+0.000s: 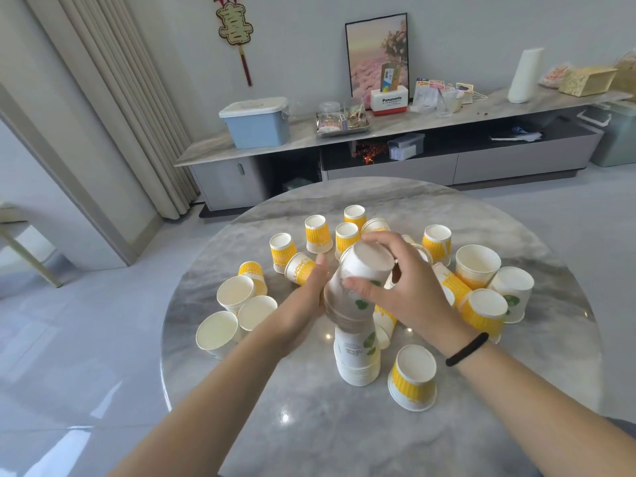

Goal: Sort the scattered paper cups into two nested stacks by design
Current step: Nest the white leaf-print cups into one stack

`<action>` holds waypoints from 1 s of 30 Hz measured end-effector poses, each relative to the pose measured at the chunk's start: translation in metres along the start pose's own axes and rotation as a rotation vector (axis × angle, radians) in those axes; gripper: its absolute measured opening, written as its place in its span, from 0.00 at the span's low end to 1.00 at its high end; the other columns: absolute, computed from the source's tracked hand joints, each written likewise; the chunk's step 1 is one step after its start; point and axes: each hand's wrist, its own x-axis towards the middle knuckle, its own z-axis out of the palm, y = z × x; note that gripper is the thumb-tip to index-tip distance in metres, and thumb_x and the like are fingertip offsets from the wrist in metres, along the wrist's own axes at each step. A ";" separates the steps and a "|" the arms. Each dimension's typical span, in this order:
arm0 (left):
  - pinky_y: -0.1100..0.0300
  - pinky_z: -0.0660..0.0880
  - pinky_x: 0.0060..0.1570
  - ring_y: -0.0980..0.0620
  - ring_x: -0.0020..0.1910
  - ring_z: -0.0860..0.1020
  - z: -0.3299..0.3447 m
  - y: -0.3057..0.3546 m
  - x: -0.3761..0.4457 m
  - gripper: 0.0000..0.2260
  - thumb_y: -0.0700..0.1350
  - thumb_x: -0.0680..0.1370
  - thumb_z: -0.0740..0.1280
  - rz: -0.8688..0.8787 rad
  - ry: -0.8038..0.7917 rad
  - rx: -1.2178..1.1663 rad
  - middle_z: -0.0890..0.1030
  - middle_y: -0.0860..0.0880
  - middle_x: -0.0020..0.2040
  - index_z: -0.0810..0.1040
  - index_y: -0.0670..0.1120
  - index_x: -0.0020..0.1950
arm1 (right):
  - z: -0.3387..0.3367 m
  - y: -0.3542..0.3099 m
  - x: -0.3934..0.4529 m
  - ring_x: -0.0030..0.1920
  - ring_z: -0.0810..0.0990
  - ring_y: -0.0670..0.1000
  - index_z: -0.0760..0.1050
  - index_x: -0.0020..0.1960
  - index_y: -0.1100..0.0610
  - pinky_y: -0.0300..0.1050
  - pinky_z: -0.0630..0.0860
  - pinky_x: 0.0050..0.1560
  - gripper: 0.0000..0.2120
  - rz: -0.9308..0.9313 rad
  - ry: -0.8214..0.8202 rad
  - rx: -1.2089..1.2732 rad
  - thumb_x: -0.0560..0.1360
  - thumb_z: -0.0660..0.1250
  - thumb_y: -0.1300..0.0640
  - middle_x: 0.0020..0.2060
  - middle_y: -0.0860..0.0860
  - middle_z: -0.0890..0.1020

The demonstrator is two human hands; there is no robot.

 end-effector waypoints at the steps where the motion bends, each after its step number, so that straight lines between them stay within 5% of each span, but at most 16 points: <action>1: 0.47 0.58 0.73 0.53 0.70 0.69 -0.003 -0.006 0.000 0.34 0.69 0.75 0.43 -0.074 0.026 0.014 0.76 0.52 0.68 0.72 0.51 0.68 | 0.004 0.000 -0.003 0.45 0.72 0.39 0.69 0.62 0.43 0.31 0.66 0.43 0.31 -0.002 -0.029 -0.047 0.62 0.71 0.37 0.48 0.32 0.74; 6: 0.48 0.58 0.71 0.51 0.68 0.71 -0.002 -0.011 -0.008 0.34 0.67 0.76 0.41 -0.205 0.054 0.014 0.76 0.50 0.67 0.73 0.50 0.67 | 0.007 -0.002 -0.010 0.44 0.69 0.38 0.67 0.67 0.43 0.31 0.66 0.44 0.34 -0.115 -0.054 -0.256 0.63 0.68 0.35 0.43 0.29 0.70; 12: 0.48 0.61 0.71 0.53 0.58 0.75 0.011 -0.004 -0.010 0.30 0.66 0.77 0.42 -0.152 0.027 0.031 0.80 0.53 0.58 0.74 0.54 0.65 | 0.001 -0.004 -0.017 0.53 0.74 0.49 0.66 0.67 0.42 0.45 0.74 0.50 0.34 -0.055 -0.189 -0.342 0.64 0.68 0.35 0.55 0.41 0.77; 16: 0.49 0.63 0.70 0.53 0.65 0.73 0.011 -0.010 -0.007 0.29 0.67 0.77 0.45 -0.165 0.000 0.063 0.78 0.53 0.64 0.72 0.53 0.67 | 0.016 0.011 -0.031 0.58 0.75 0.50 0.61 0.68 0.41 0.47 0.74 0.50 0.34 0.066 -0.455 -0.482 0.66 0.72 0.43 0.59 0.44 0.77; 24: 0.50 0.70 0.66 0.49 0.67 0.71 0.005 -0.022 -0.017 0.23 0.58 0.80 0.53 -0.165 0.085 0.195 0.73 0.49 0.67 0.68 0.49 0.70 | 0.013 0.018 -0.024 0.65 0.69 0.50 0.57 0.71 0.40 0.47 0.69 0.63 0.42 0.112 -0.534 -0.375 0.64 0.75 0.45 0.67 0.46 0.71; 30: 0.51 0.74 0.55 0.50 0.48 0.74 -0.017 -0.013 -0.041 0.13 0.53 0.80 0.57 -0.036 0.310 0.297 0.76 0.50 0.45 0.76 0.48 0.55 | 0.027 -0.014 -0.013 0.64 0.66 0.51 0.71 0.66 0.46 0.39 0.56 0.59 0.35 -0.130 -0.372 -0.523 0.62 0.69 0.34 0.62 0.47 0.75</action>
